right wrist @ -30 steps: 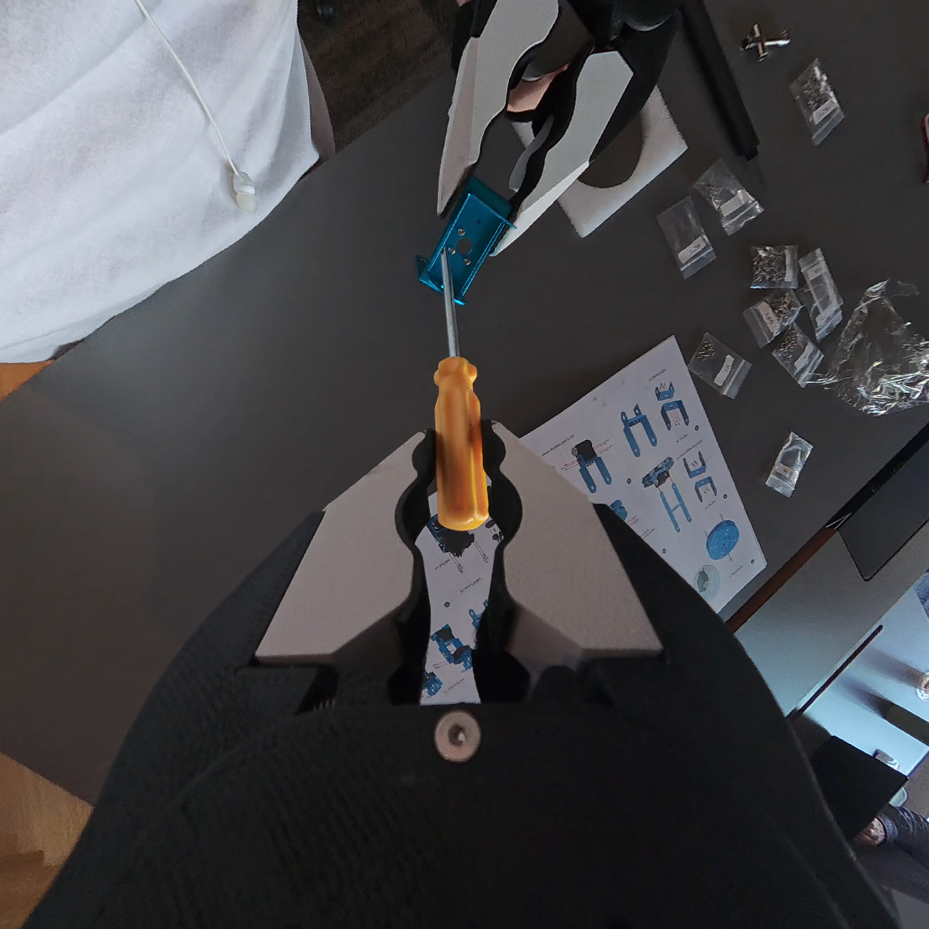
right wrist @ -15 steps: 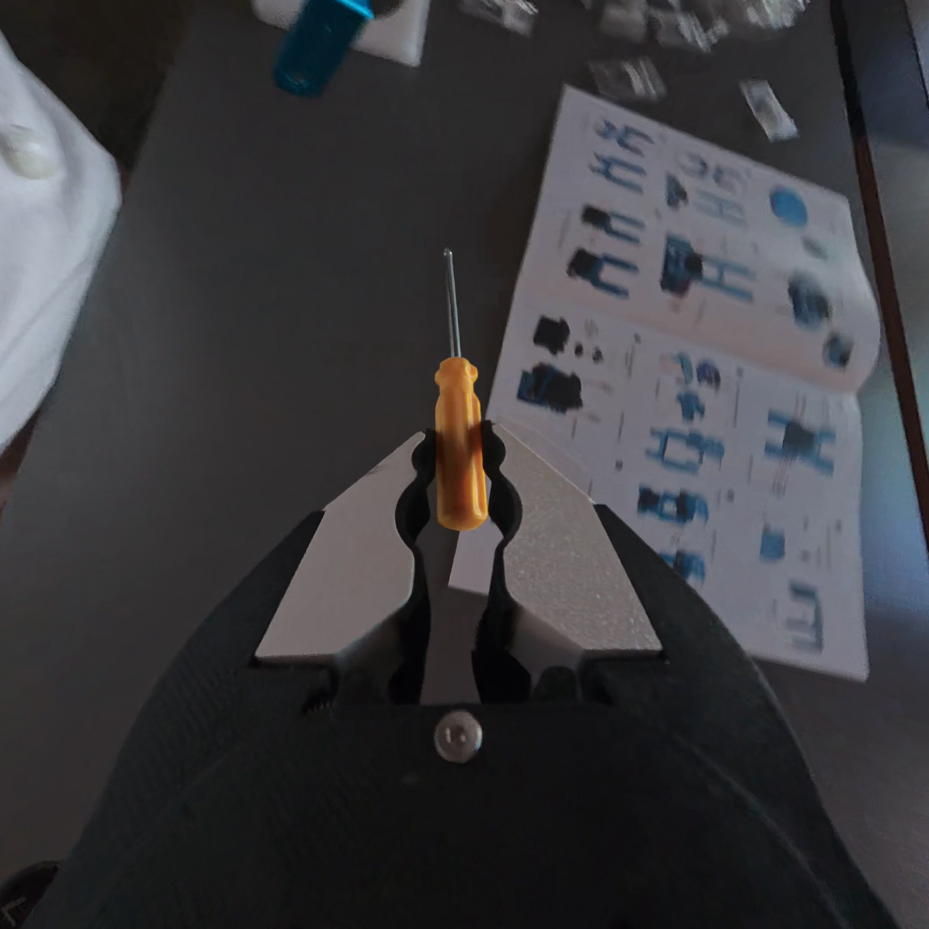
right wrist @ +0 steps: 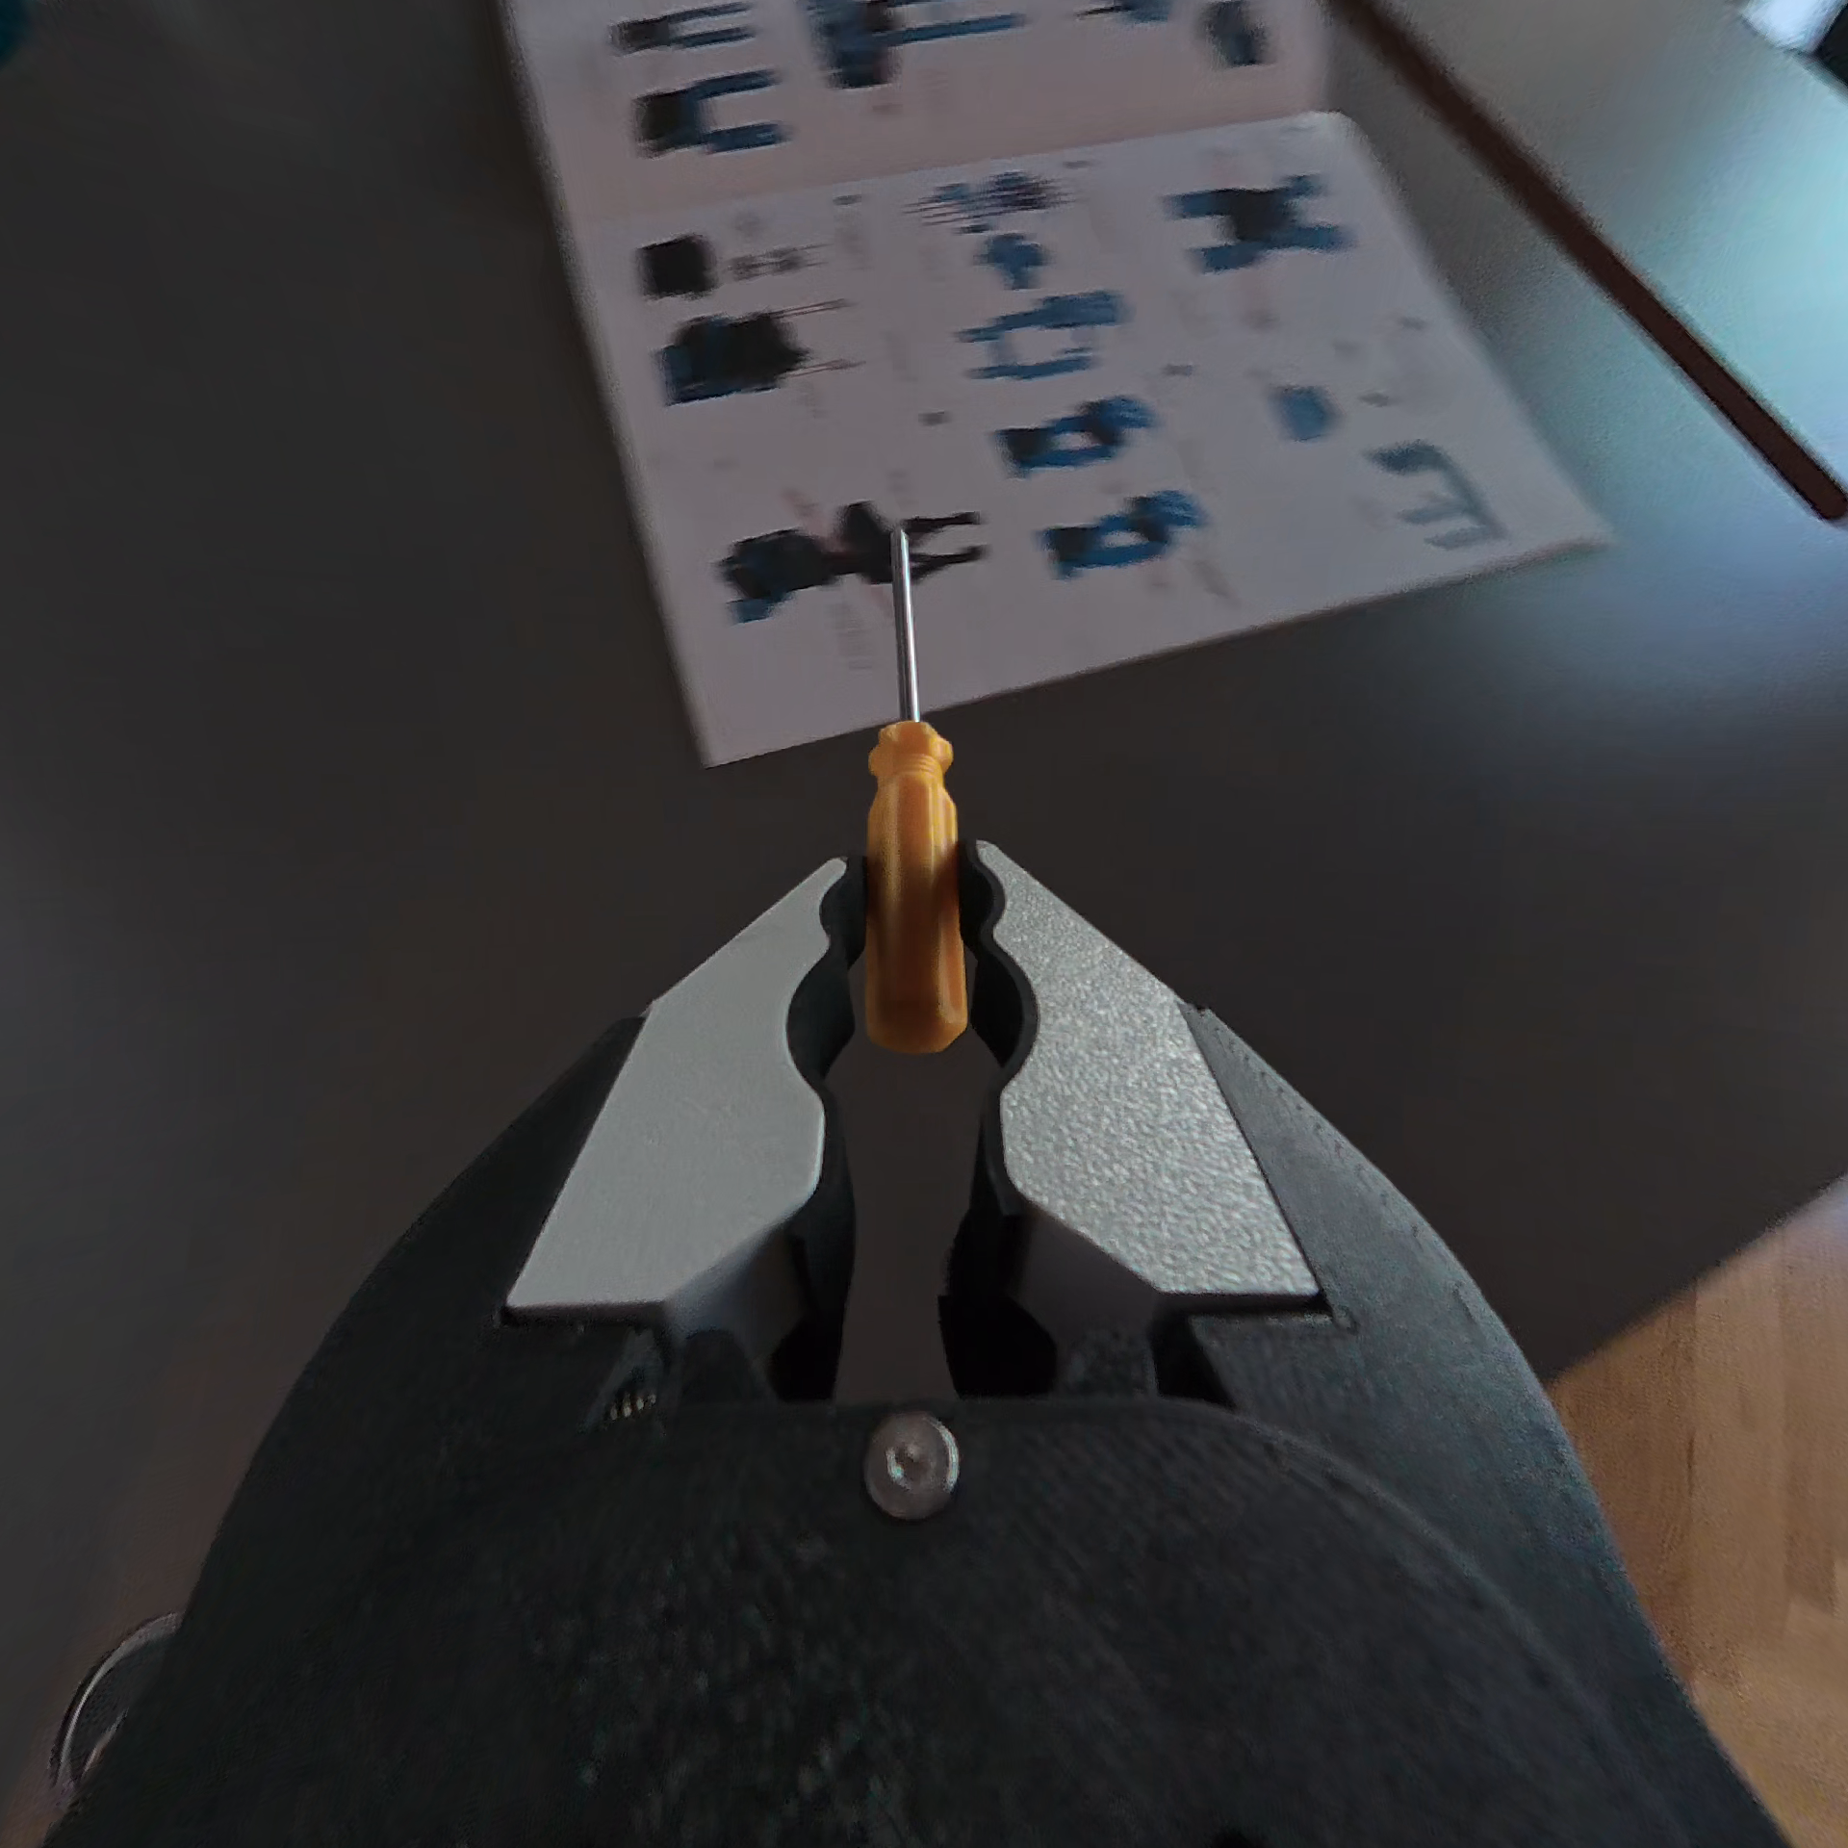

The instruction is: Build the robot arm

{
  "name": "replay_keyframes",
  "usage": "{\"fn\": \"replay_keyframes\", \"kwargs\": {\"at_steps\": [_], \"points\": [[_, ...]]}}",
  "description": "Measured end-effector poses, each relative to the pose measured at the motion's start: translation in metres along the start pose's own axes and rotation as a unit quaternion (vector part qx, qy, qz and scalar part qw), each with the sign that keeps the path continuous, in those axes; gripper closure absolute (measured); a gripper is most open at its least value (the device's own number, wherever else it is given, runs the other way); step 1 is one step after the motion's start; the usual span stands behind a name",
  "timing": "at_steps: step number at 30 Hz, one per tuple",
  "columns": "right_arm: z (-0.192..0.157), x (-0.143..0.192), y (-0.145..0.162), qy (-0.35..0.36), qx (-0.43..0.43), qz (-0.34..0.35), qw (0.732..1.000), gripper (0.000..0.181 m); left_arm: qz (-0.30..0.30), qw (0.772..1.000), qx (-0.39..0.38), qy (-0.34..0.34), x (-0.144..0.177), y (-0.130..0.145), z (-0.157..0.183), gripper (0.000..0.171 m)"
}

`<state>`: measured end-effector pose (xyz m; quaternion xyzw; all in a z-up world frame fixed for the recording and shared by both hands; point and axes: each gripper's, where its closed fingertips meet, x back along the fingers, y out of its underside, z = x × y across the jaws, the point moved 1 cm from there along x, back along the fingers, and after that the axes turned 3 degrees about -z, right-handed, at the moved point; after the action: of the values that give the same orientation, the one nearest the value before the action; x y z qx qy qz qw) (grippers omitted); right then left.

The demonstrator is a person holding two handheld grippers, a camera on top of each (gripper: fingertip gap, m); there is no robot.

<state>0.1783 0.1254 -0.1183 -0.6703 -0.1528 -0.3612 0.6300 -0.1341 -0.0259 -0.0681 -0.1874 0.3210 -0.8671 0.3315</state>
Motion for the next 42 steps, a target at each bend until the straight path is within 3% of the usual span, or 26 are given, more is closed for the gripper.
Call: {"fn": "replay_keyframes", "kwargs": {"at_steps": [4, 12, 15, 17, 20, 22, 25, 27, 32, 42], "points": [[0.034, -0.014, 0.01, 0.068, -0.059, -0.03, 0.995, 0.164, 0.02, 0.999, 0.031, -0.027, -0.001, 0.004, -0.01, 0.145], [0.029, -0.048, 0.011, 0.08, -0.053, -0.067, 0.993, 0.158, 0.057, 0.992, 0.095, -0.055, -0.008, 0.017, -0.018, 0.145], [0.023, -0.039, -0.015, 0.105, -0.064, -0.022, 0.992, 0.136, 0.075, 0.99, 0.105, -0.061, -0.009, 0.02, -0.017, 0.145], [-0.004, -0.028, -0.062, 0.111, -0.054, 0.075, 0.989, 0.14, 0.088, 0.988, 0.106, -0.068, -0.01, 0.022, -0.017, 0.145], [-0.09, -0.048, -0.131, -0.024, -0.059, 0.188, 0.98, 0.14, 0.109, 0.986, 0.103, -0.076, -0.012, 0.025, -0.016, 0.145], [-0.144, -0.079, -0.154, -0.136, -0.076, 0.182, 0.971, 0.138, 0.125, 0.984, 0.098, -0.083, -0.012, 0.026, -0.017, 0.145], [-0.183, -0.124, -0.16, -0.183, -0.072, 0.123, 0.973, 0.138, 0.154, 0.98, 0.09, -0.091, -0.01, 0.022, -0.015, 0.145], [-0.194, -0.138, -0.162, -0.187, -0.075, 0.11, 0.973, 0.141, 0.169, 0.977, 0.08, -0.101, -0.007, 0.021, -0.015, 0.145], [-0.209, -0.154, -0.162, -0.221, -0.104, 0.097, 0.965, 0.17, 0.187, 0.972, 0.061, -0.126, -0.002, 0.018, -0.017, 0.145], [-0.201, -0.174, -0.169, -0.2, -0.117, 0.069, 0.97, 0.178, 0.17, 0.969, 0.055, -0.171, -0.005, 0.019, -0.025, 0.145]]}}
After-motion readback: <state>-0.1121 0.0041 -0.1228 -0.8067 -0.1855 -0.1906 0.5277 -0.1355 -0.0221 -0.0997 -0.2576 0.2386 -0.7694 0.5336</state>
